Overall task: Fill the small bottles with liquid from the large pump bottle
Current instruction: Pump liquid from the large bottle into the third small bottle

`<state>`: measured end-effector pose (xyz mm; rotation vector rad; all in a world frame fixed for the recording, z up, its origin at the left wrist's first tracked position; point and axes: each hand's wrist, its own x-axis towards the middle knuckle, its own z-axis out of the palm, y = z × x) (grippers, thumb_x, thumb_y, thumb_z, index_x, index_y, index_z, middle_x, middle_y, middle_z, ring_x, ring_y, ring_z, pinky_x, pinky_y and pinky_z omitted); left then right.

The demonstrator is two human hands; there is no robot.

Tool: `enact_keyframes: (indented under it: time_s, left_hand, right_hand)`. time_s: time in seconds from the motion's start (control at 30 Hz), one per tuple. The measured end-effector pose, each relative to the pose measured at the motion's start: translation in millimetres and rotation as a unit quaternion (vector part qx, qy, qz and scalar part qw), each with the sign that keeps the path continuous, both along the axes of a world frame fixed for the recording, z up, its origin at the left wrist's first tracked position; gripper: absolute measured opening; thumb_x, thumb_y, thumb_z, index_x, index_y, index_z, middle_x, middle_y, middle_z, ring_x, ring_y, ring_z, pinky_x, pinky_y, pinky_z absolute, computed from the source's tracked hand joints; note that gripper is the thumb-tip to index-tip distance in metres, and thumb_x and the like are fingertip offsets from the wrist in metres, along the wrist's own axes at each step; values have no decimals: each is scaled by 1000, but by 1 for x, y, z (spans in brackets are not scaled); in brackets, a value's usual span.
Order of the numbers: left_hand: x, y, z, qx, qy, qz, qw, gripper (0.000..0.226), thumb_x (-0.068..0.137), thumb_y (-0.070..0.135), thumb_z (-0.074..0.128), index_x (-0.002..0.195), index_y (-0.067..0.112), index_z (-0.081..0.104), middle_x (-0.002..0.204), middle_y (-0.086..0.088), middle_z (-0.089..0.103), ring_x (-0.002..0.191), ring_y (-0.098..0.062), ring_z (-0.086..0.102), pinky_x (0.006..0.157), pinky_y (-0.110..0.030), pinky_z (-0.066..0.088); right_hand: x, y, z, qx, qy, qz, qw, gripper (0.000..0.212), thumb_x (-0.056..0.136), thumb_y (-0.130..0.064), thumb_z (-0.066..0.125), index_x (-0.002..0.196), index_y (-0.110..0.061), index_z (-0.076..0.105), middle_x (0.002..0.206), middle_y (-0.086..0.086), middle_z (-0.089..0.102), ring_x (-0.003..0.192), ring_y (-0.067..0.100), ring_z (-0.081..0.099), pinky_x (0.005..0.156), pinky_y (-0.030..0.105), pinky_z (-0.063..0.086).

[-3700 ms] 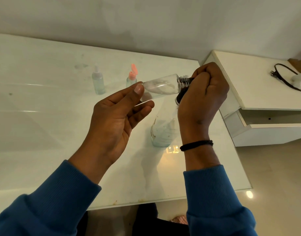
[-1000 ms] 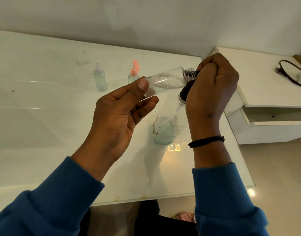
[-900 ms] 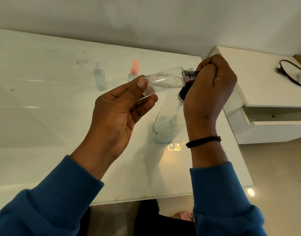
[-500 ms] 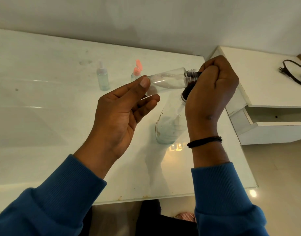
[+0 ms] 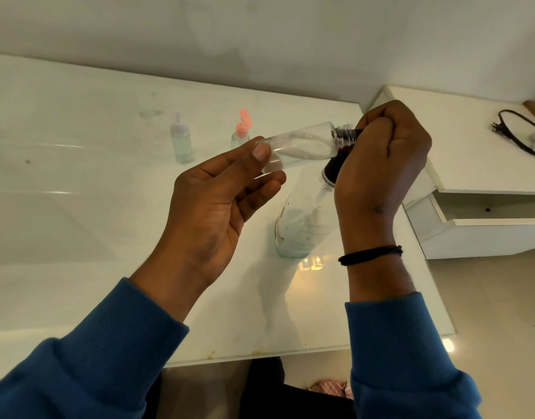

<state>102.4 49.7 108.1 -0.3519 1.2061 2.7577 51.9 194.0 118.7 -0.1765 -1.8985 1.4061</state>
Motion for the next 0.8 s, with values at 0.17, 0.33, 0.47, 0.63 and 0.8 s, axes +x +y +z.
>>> enact_keyframes:
  time_s: [0.17,0.33,0.47,0.63,0.8]
  left_hand:
    - [-1,-1,0,2,-2,7,1000,42,72,21,74,111,6,74,104,-11,77,84,-22,76,71,-22,59]
    - [0,0,0,0,0,1,1000,40,73,21,73,111,8,74,104,-10,78,85,-21,76,71,-22,59]
    - [0,-1,0,-2,-4,6,1000,39,73,21,73,110,8,74,104,-10,78,85,-22,76,71,-22,59]
    - [0,0,0,-4,-4,1,1000,44,75,22,71,117,6,72,107,-10,78,88,-22,76,71,-22,59]
    - [1,-1,-5,-5,-15,7,1000,35,78,20,70,111,8,75,105,-11,78,86,-21,76,71,-22,59]
  right_hand:
    - [0,-4,-3,-36,4,20,999,34,81,7,32,60,-19,40,50,-15,36,45,4,35,46,20,30]
    - [-2,-1,0,-14,13,8,1000,28,81,7,34,63,-10,48,49,-15,39,47,3,38,49,17,32]
    - [-1,-4,-4,-30,7,19,999,34,82,5,32,60,-19,42,48,-16,38,46,4,36,47,19,33]
    - [-1,0,1,1,-5,-4,1000,27,80,1,34,62,-15,47,49,-16,41,49,5,38,52,23,31]
    - [5,-6,-6,-14,-11,10,1000,23,82,-1,34,64,-9,46,51,-10,40,50,17,38,48,32,32]
